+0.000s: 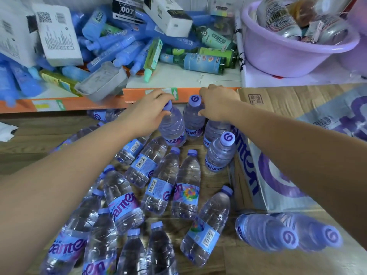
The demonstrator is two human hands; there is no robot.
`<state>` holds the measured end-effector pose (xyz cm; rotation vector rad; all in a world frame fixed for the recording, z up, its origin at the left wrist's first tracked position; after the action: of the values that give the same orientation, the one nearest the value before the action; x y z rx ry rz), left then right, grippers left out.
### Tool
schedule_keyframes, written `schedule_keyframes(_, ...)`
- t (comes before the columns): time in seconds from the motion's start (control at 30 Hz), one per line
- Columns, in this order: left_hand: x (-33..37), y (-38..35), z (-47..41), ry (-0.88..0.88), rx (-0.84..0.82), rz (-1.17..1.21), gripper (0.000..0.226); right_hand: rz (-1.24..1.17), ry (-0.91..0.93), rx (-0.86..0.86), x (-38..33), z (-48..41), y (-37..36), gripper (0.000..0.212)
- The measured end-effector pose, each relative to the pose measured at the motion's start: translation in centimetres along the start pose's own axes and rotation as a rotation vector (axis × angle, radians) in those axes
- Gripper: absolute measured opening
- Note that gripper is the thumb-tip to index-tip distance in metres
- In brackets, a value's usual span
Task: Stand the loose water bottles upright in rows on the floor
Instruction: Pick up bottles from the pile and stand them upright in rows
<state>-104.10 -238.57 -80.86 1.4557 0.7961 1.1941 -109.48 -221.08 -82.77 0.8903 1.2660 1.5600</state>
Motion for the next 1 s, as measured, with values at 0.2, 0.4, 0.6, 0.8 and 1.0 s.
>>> schedule_keyframes(0.2, 1.3, -0.2, 0.2, 0.007, 0.007, 0.026, 0.039, 0.156, -0.012, -0.167, 1.0, 1.7, 0.0, 0.02)
schedule_keyframes(0.4, 2.2, -0.3, 0.4, 0.001, -0.005, 0.027, 0.039, -0.035, -0.077, -0.047, 1.4, 1.8, -0.7, 0.031)
schedule_keyframes(0.6, 2.6, -0.5, -0.1, 0.003, 0.006, 0.02, 0.037, -0.144, -0.095, 0.035, 2.2, 1.8, -0.8, 0.028)
schedule_keyframes(0.8, 2.7, -0.6, 0.1, -0.009, 0.006, 0.019, 0.035, -0.116, -0.127, 0.086, 2.1, 1.7, -1.5, 0.033)
schedule_keyframes(1.0, 3.4, -0.9, 0.2, -0.011, 0.01, 0.037, 0.038, -0.028, -0.097, 0.033, 1.4, 2.0, -0.8, 0.053)
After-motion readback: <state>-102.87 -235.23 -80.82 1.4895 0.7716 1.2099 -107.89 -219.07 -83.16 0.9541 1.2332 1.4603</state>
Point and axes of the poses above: each hand's wrist, its own z-axis away from the middle knuckle, its own y-axis out of the back of the hand, x = y × z, the point moved 2 cm from there along -z, towards the middle knuckle, and after that the axes turned 1 degree about x, right-handed, at the moved point
